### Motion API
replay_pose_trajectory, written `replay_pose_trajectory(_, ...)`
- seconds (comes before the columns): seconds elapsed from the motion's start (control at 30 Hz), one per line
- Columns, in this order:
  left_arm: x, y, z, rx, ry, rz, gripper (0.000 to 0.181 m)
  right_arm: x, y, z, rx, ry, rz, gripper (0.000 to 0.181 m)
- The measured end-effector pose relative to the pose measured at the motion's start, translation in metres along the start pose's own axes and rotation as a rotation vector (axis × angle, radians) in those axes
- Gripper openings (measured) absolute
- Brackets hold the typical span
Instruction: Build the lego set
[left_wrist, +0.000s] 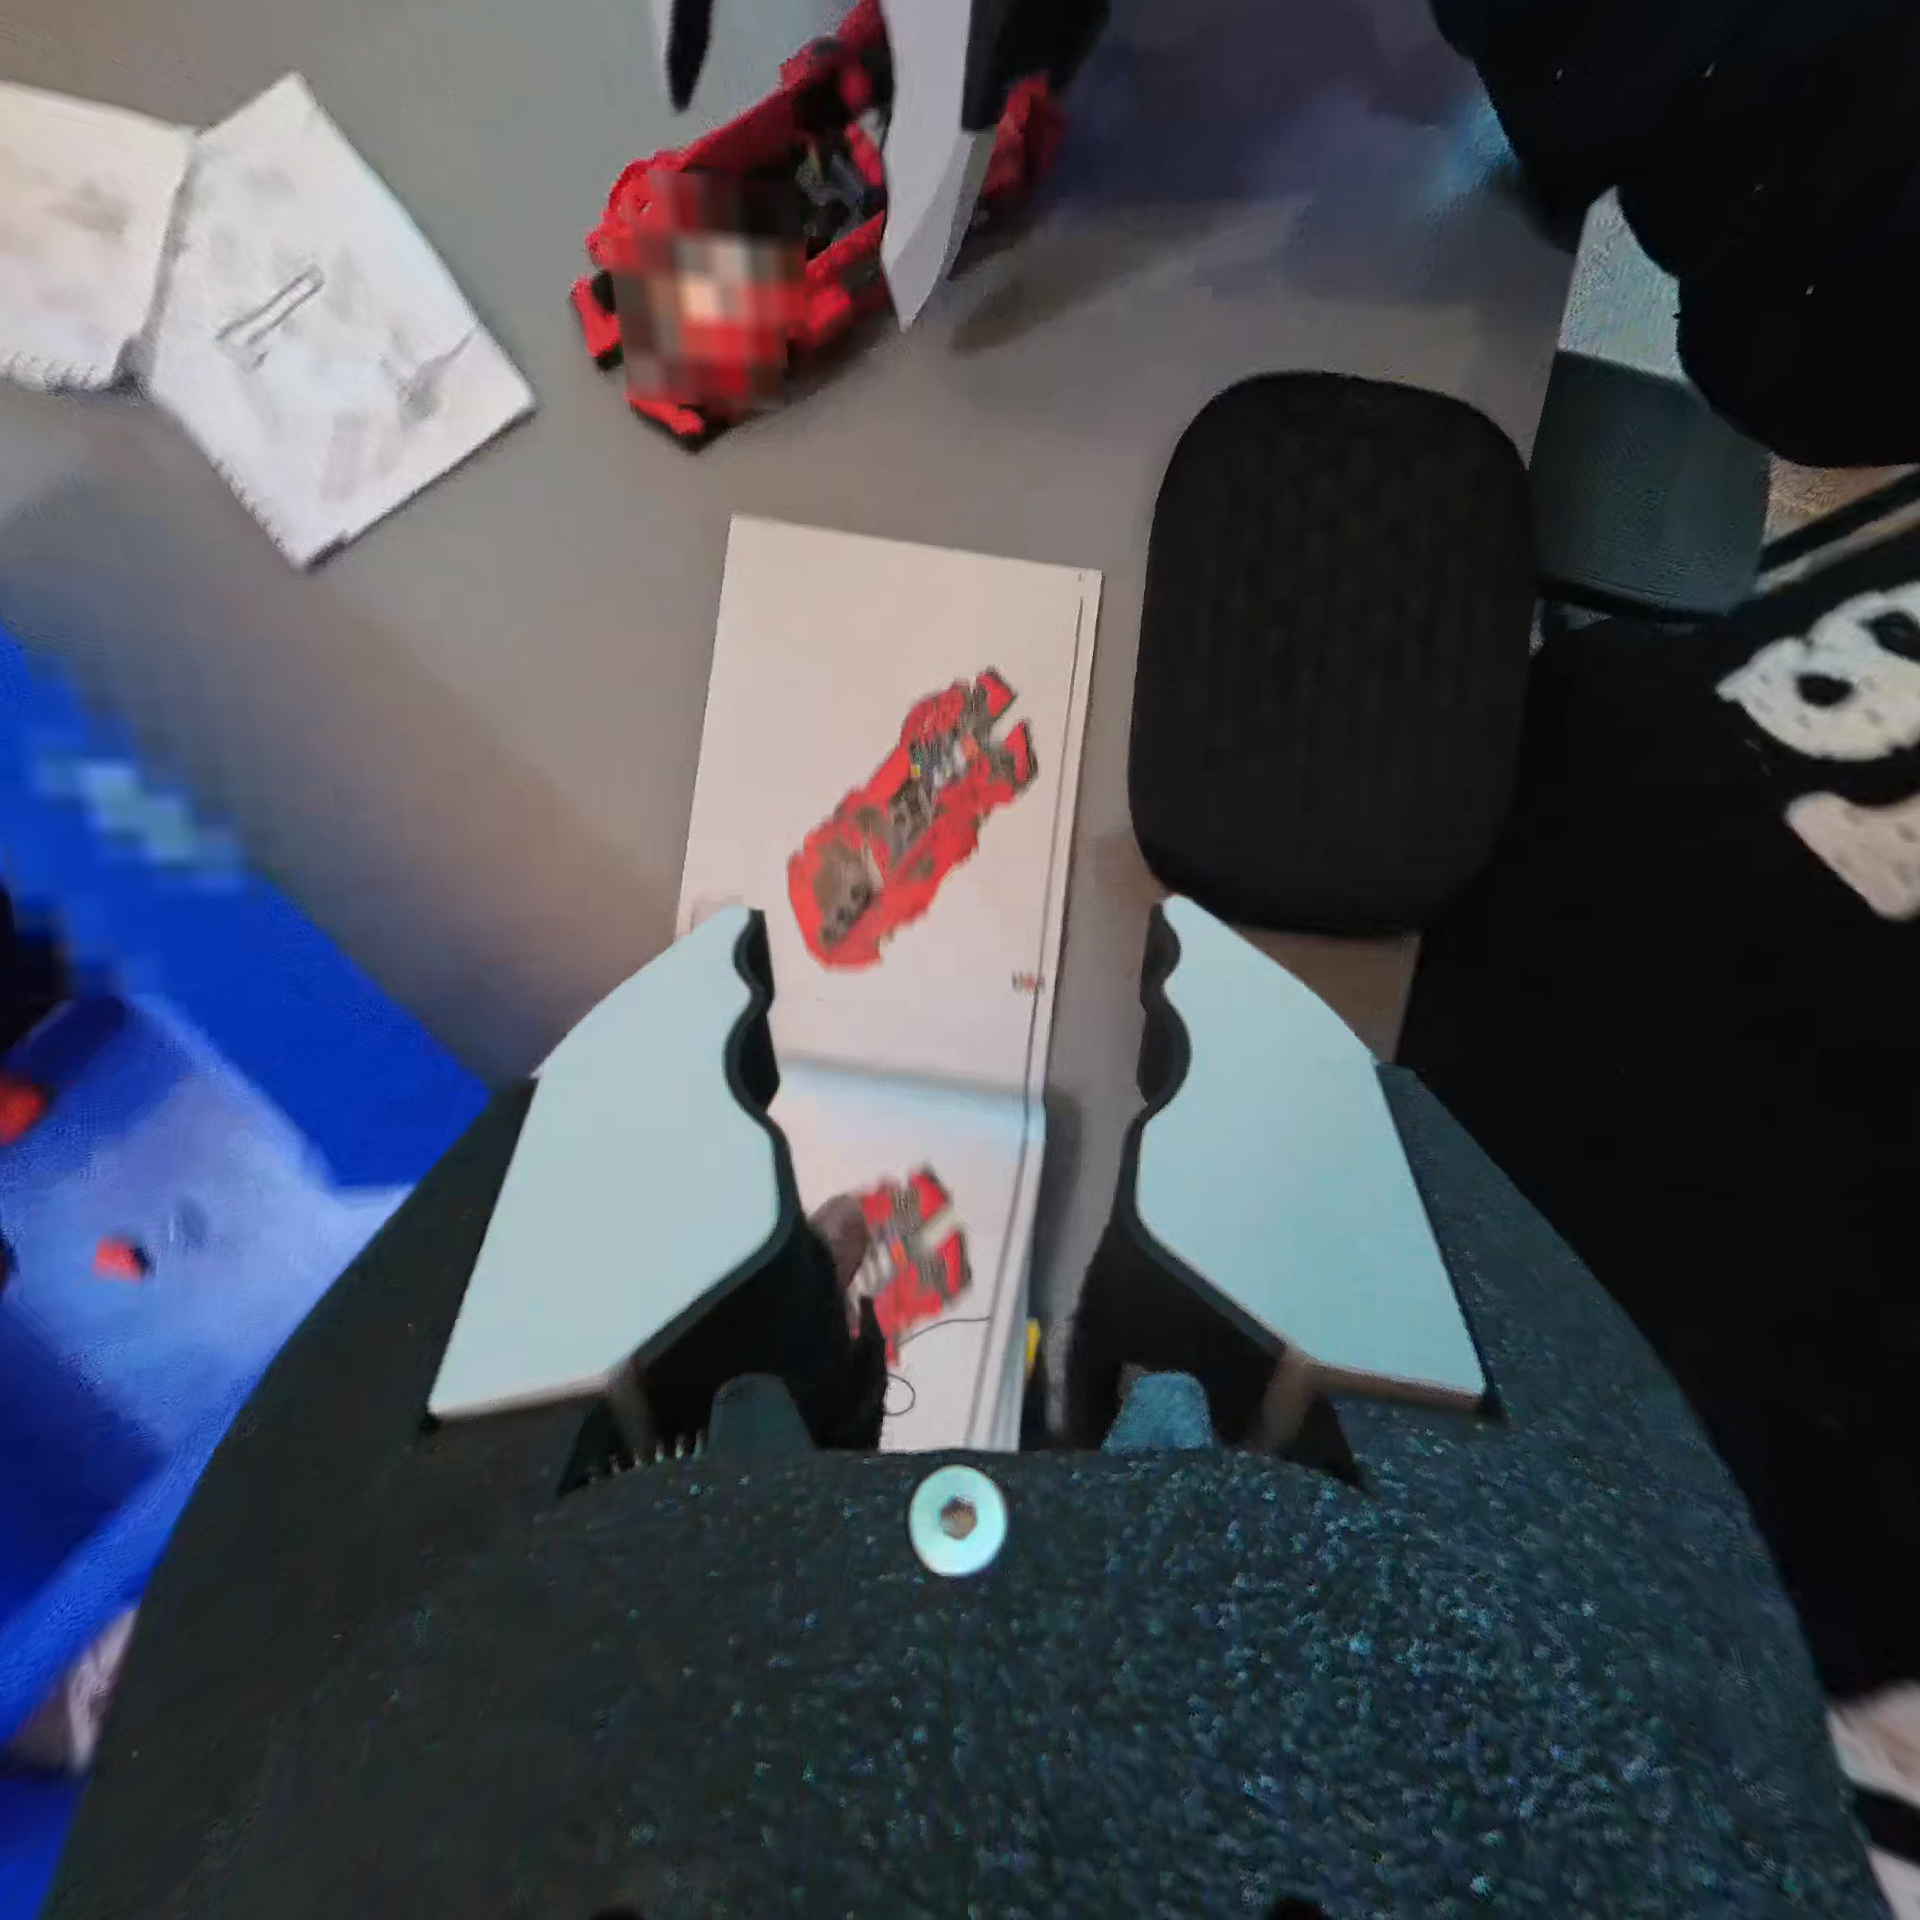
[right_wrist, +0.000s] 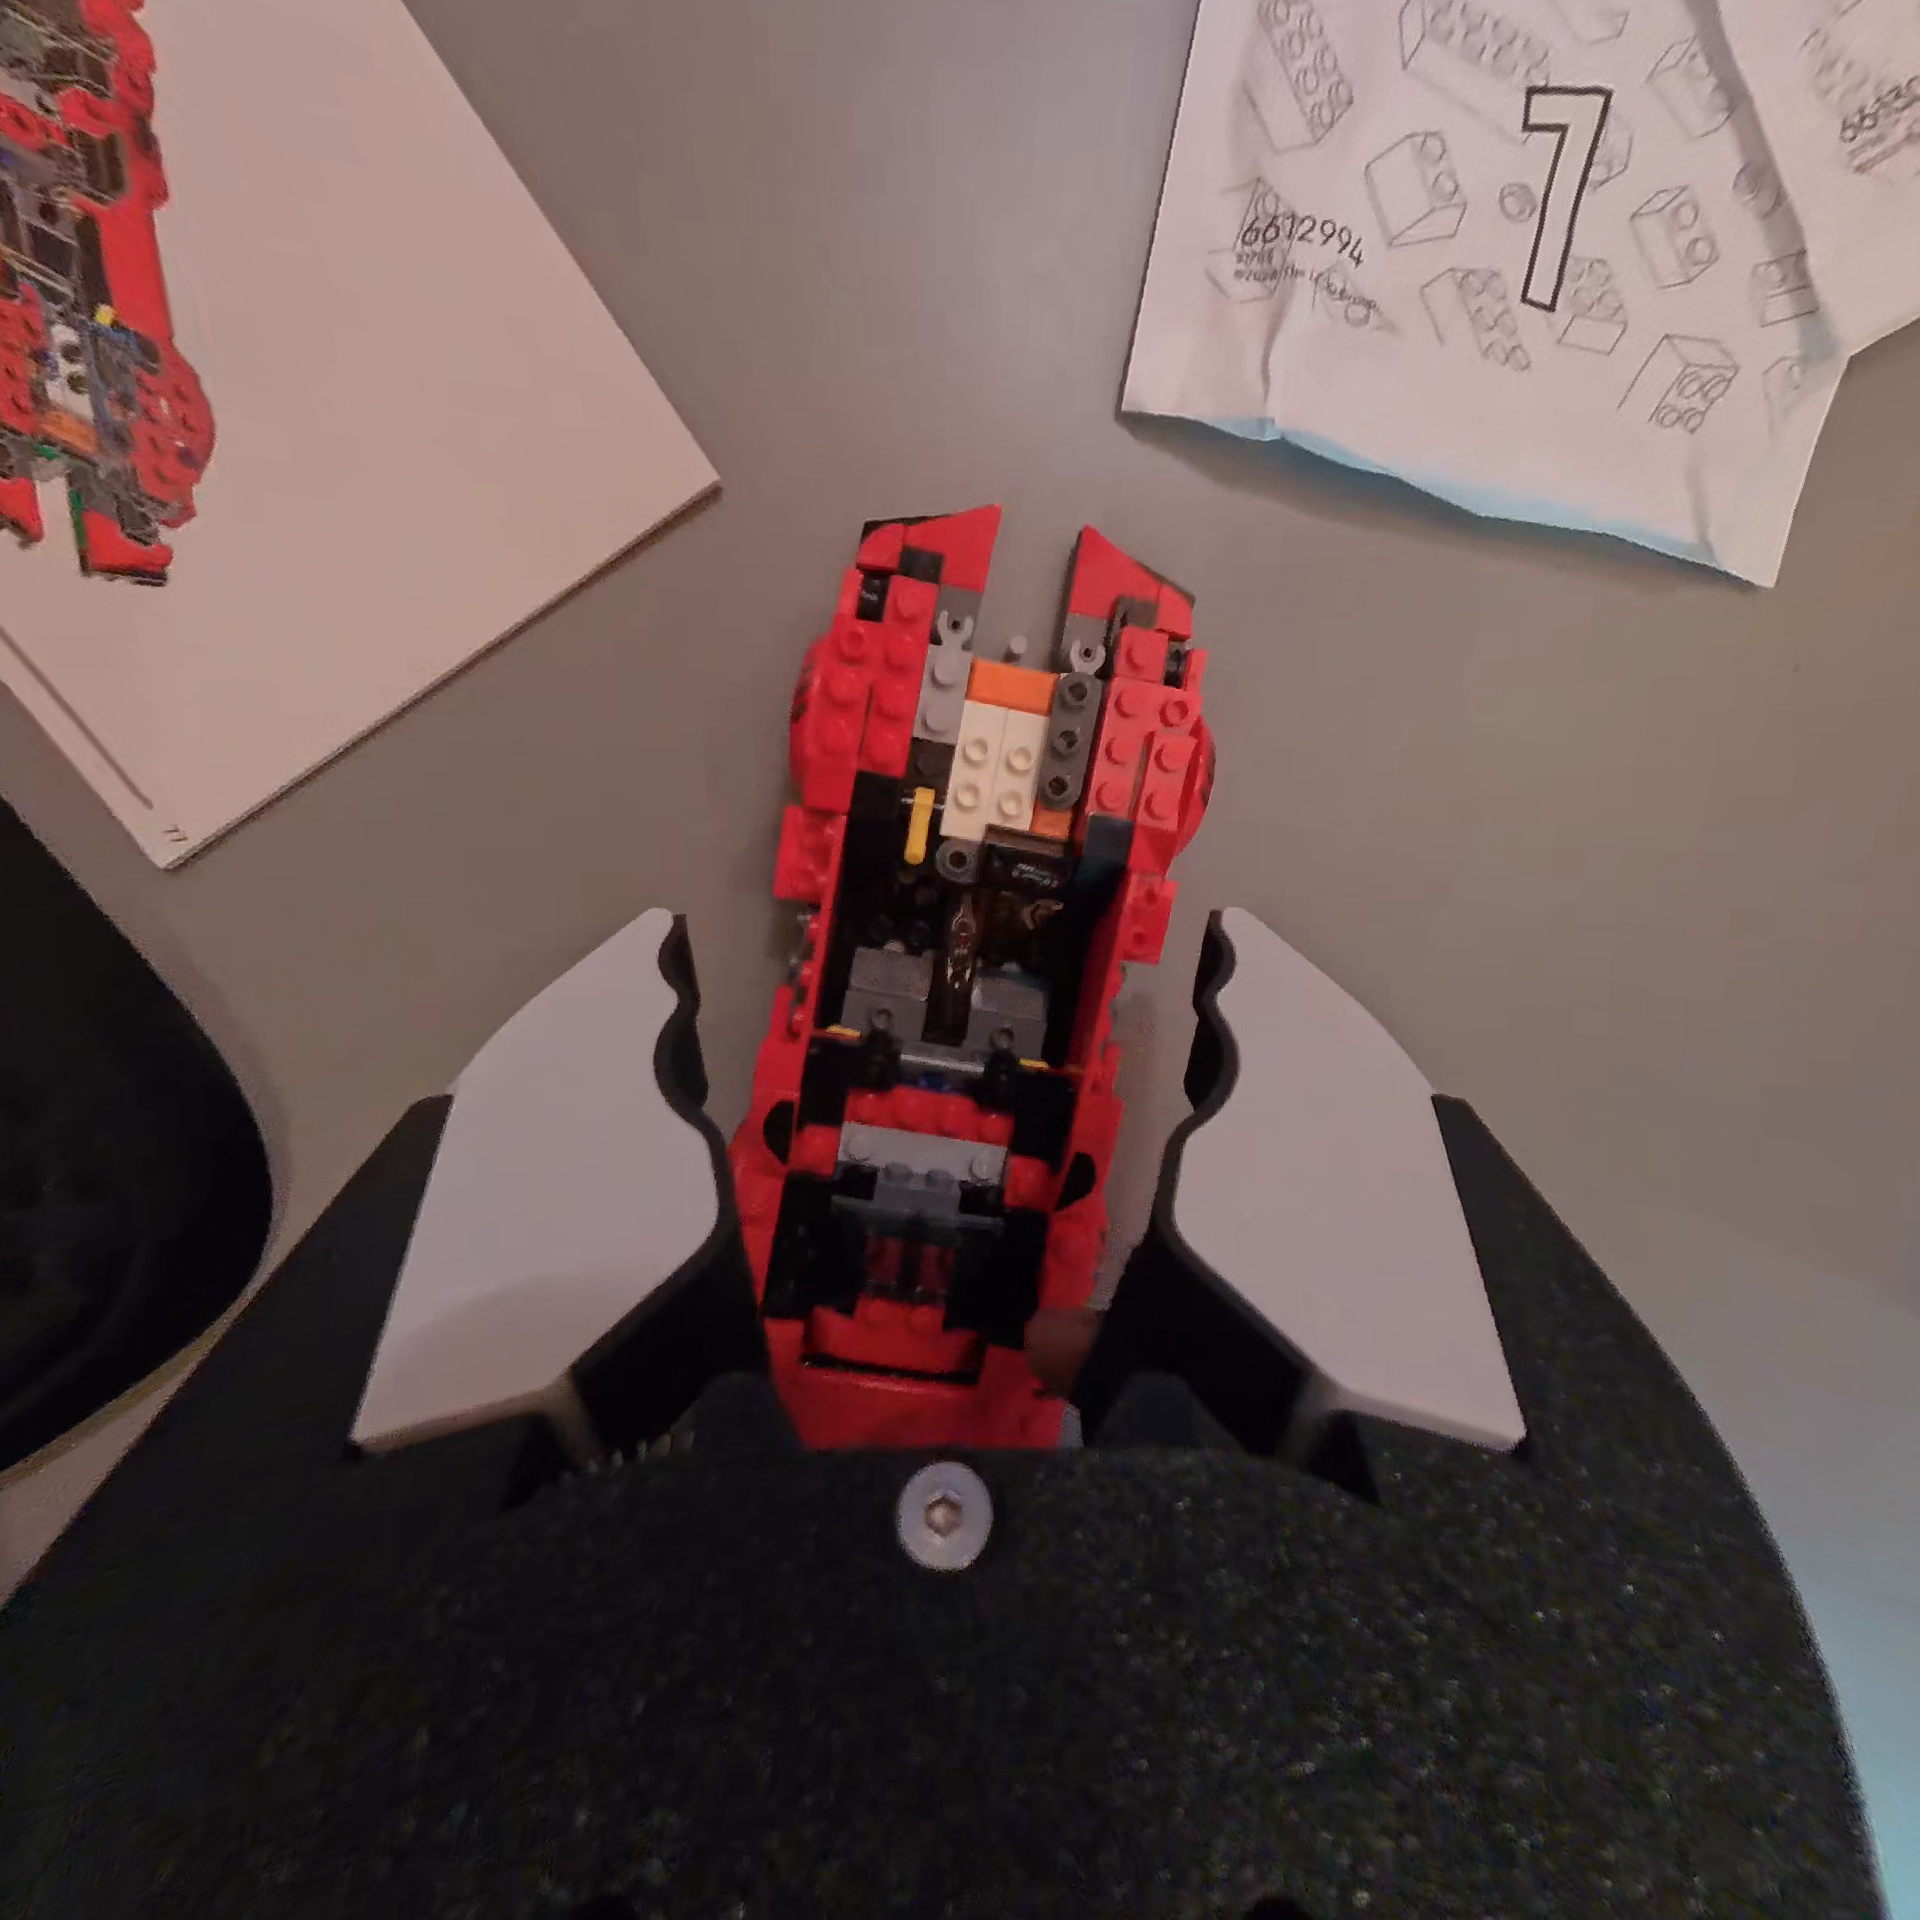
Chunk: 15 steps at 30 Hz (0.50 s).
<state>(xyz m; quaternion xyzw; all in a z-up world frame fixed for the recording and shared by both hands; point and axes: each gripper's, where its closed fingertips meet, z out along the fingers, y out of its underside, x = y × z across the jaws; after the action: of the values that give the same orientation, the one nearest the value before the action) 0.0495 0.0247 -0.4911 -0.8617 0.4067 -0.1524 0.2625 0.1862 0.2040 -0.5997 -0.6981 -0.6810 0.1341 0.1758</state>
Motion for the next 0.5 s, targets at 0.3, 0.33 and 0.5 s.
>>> replay_pose_trajectory(0.3, -0.072, -0.084, 0.083, 0.157, -0.1, 0.198, 0.0, -0.001, -0.002, 0.017, -0.02, -0.079, -0.073, 0.081)
replay_pose_trajectory(0.33, -0.074, -0.088, 0.09, 0.162, -0.095, 0.244, 0.0, -0.003, -0.002, 0.017, -0.018, -0.087, -0.094, 0.081)
replay_pose_trajectory(0.5, -0.063, -0.086, 0.13, 0.066, 0.106, 0.287, 0.0, -0.014, -0.006, 0.018, -0.004, -0.137, -0.206, 0.081)
